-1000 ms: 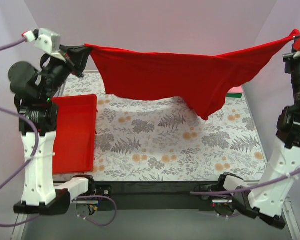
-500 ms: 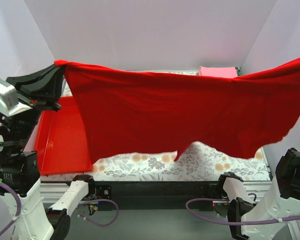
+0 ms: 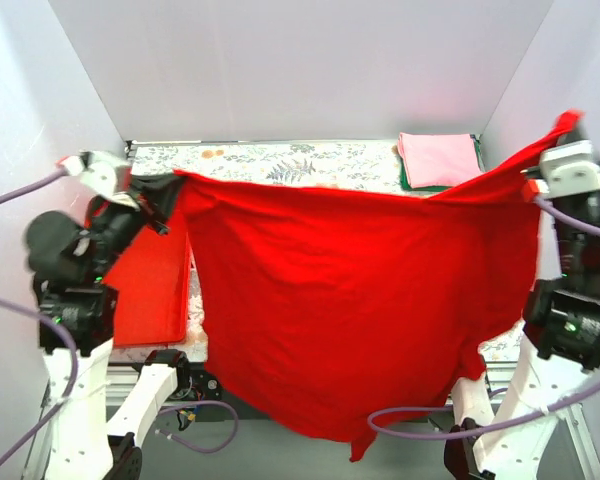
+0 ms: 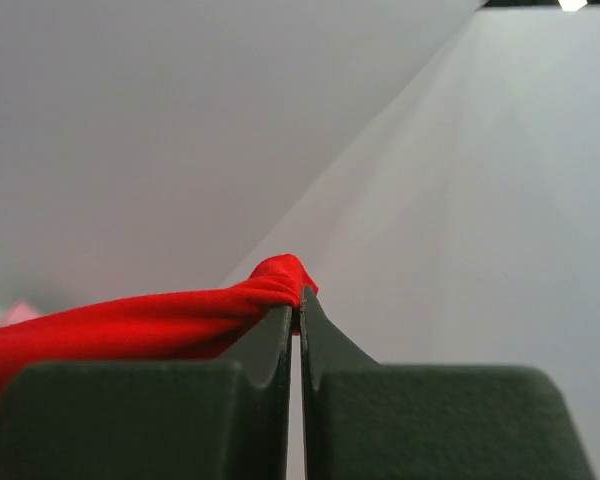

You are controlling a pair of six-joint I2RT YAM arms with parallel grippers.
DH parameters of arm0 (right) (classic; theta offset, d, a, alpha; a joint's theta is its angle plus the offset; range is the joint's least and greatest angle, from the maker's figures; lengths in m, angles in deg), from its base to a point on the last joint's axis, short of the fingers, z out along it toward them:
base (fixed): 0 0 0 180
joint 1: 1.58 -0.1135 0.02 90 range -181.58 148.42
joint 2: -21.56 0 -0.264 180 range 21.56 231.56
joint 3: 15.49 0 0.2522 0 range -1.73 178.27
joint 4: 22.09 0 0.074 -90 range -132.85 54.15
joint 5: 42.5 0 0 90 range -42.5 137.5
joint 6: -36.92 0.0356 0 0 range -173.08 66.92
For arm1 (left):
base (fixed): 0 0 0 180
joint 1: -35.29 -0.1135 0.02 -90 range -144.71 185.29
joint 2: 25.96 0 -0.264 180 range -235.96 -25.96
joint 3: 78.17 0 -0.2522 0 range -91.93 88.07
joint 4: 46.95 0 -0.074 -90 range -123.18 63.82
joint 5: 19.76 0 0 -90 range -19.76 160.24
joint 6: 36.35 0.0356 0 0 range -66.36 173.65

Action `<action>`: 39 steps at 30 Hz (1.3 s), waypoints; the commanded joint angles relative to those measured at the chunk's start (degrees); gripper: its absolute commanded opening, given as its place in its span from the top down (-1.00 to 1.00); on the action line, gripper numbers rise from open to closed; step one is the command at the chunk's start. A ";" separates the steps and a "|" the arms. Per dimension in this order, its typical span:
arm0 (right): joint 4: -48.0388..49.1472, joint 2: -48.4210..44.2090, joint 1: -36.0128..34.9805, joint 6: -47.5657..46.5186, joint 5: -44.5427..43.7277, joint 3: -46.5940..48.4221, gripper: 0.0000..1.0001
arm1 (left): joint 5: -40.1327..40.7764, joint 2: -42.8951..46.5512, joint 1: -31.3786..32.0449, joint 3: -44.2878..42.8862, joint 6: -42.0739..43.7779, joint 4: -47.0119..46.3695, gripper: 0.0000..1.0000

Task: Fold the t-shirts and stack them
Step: Flatten the tshirt out

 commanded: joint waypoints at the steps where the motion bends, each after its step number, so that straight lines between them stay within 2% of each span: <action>1: -3.40 -2.86 0.24 -3.39 10.68 -10.70 0.97 | -0.73 0.37 -0.52 9.56 0.54 1.27 1.00; 7: -0.79 -0.08 0.16 -5.69 14.47 -28.18 0.97 | -0.64 -4.80 -0.43 24.93 -0.25 -7.86 1.00; 11: 2.21 7.22 -0.54 -5.86 15.96 -32.69 0.97 | 0.23 -15.07 -0.43 27.68 -0.69 -15.24 1.00; 15: 3.79 17.22 -5.89 -7.79 12.82 -33.40 0.97 | -0.38 -30.60 -0.34 24.53 -0.86 -18.85 1.00; 21: 5.20 31.98 -13.10 -8.24 5.35 -28.05 0.97 | 0.76 -45.32 -0.26 17.25 0.80 -22.63 1.00; 25: 4.68 41.14 -13.91 -6.13 1.03 -20.84 0.97 | 2.26 -54.27 -0.34 12.40 2.39 -23.43 1.00; 30: 3.36 48.26 -14.70 -7.09 -1.44 -14.68 0.97 | 2.17 -58.86 -0.26 9.06 3.62 -22.90 1.00; 39: 1.78 54.95 -16.54 -6.57 -5.83 -7.47 0.97 | 5.15 -64.84 -0.61 2.29 5.29 -19.83 1.00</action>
